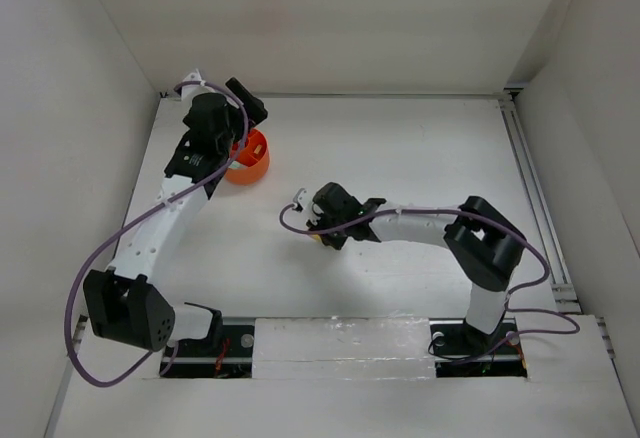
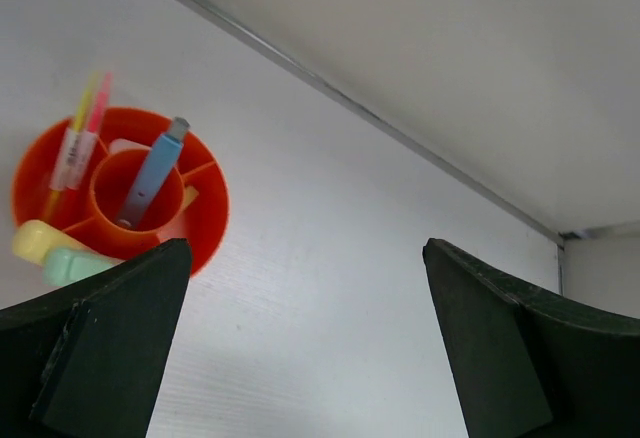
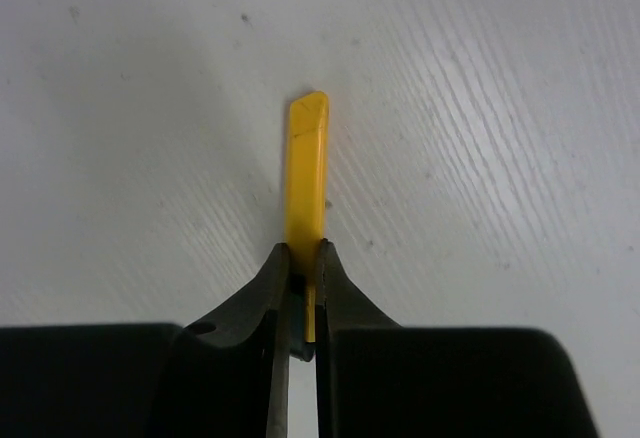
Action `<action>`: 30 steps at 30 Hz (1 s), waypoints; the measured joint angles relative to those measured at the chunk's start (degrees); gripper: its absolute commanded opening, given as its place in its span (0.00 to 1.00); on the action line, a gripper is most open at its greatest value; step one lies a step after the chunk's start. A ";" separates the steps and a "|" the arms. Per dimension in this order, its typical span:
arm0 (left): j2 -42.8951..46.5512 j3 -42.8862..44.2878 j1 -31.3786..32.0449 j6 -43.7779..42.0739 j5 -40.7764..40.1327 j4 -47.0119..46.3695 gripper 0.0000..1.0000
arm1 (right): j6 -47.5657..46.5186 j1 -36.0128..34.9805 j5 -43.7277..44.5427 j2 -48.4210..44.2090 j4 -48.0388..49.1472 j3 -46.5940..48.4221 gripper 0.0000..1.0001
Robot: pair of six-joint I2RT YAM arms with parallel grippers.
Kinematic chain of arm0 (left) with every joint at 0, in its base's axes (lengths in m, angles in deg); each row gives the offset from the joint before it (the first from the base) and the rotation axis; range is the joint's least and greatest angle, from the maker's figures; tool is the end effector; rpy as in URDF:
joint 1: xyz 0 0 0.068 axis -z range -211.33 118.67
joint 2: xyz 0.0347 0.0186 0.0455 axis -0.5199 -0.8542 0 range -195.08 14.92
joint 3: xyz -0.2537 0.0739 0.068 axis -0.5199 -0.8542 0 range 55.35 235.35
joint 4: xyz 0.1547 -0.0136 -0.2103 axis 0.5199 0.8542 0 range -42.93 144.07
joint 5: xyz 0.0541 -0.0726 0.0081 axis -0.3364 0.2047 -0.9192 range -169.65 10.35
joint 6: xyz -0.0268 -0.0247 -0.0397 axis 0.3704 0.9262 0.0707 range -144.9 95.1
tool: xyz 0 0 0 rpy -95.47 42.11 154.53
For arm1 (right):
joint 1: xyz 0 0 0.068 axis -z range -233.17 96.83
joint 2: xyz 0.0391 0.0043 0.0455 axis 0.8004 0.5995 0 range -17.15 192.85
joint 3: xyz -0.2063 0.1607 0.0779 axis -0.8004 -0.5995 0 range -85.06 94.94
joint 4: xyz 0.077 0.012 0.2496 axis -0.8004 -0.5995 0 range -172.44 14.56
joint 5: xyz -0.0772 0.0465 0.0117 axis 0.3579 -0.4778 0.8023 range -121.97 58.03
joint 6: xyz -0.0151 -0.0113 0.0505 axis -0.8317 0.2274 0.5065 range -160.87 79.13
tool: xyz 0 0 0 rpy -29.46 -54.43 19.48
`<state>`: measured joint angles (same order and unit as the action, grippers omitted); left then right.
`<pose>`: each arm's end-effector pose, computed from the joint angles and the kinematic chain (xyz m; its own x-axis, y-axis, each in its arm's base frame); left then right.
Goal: Sort the stationery into containers
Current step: Grab a piece of stationery with the right arm, then pass the stationery from the right arm to the left
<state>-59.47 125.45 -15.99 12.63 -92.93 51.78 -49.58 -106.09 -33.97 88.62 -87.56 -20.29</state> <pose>0.2963 -0.0727 0.3924 -0.1430 -0.5757 -0.8051 -0.0612 0.8170 -0.5734 0.2292 0.3053 0.1645 -0.3541 -0.7195 -0.5974 -0.8737 0.4824 -0.0631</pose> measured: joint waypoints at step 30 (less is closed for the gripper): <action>-8.46 -8.24 7.85 2.93 39.21 -23.67 0.95 | 5.16 17.31 -15.19 -17.22 0.57 15.02 0.00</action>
<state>-67.93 117.21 -8.15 15.56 -53.72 28.11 -44.43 -88.78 -49.16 71.40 -86.99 -5.27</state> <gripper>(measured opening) 0.984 0.151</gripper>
